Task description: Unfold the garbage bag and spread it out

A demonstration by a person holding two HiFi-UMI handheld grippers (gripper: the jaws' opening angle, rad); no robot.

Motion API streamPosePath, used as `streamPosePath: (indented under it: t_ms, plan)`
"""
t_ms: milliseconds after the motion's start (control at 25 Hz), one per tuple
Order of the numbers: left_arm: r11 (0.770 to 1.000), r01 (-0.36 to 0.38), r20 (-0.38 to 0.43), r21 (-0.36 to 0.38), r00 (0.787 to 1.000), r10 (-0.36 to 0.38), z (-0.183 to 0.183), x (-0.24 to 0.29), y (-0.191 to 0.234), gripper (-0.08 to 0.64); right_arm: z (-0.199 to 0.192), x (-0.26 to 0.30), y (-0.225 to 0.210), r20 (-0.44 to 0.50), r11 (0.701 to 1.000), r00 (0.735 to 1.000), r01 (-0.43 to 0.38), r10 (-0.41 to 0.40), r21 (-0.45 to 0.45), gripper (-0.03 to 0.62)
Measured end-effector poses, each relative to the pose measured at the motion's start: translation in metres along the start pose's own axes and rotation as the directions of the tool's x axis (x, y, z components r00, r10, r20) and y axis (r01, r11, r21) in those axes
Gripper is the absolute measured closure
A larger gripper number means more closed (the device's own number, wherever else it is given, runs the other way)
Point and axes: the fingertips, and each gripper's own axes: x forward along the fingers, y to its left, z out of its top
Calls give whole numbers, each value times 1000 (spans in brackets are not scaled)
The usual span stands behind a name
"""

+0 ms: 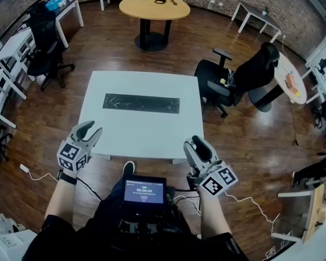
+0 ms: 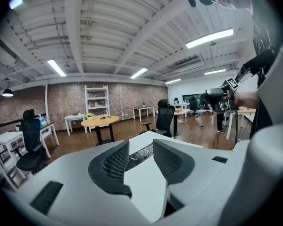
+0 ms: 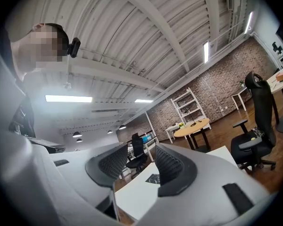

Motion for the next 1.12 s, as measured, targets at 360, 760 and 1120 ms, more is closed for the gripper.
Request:
streamPosePath:
  t_ms: [360, 760, 1120]
  plan:
    - [991, 86, -56, 99, 995, -81, -6, 63, 62, 396, 15, 65, -24, -10, 996, 997, 79, -79, -38, 390]
    - [931, 224, -225, 287, 961, -162, -60, 127, 136, 399, 8, 169, -36, -51, 991, 991, 118, -121, -56, 390]
    - [789, 451, -400, 418, 871, -286, -133, 177, 151, 405, -12, 236, -41, -107, 982, 979, 165, -175, -95, 388]
